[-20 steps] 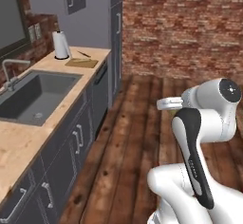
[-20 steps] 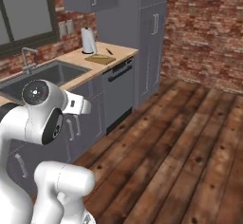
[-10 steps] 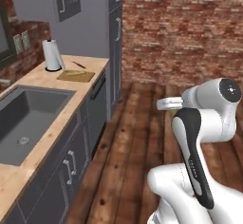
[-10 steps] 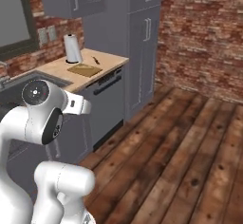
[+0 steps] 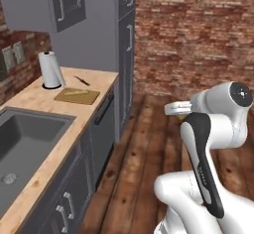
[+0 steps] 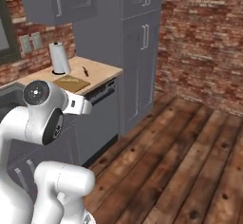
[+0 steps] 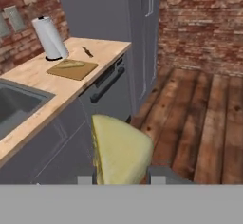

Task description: Retrieve the sausage and cheese from the fridge and place them on the cutting board on the counter.

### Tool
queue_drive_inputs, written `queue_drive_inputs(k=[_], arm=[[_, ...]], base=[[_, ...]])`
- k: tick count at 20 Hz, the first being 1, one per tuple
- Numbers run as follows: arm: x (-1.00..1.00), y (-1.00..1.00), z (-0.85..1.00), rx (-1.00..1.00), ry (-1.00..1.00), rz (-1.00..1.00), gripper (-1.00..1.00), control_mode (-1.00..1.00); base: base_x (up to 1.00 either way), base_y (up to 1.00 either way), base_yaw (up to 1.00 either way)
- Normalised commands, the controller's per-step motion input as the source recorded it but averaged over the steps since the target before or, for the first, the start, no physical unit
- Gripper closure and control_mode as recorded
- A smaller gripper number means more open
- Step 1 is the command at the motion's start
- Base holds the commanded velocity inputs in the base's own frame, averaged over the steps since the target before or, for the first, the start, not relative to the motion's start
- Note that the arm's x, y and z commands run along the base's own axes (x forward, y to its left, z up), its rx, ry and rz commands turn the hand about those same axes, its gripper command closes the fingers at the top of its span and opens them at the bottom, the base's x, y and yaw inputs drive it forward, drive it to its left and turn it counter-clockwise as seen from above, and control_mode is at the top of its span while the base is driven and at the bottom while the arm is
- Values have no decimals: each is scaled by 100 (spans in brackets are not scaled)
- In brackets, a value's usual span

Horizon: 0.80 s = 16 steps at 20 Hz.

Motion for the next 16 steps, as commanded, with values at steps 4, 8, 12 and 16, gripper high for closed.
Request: queue_drive_inputs(k=[4, 8, 12, 16], arm=[[0, 0, 0, 0, 0, 0, 100, 100], [0, 0, 0, 0, 0, 0, 100, 100], [0, 0, 0, 0, 0, 0, 100, 100], [0, 0, 0, 0, 0, 0, 100, 100]], base=[[92, 0, 18], [89, 0, 21], [88, 0, 23], [77, -1, 38]])
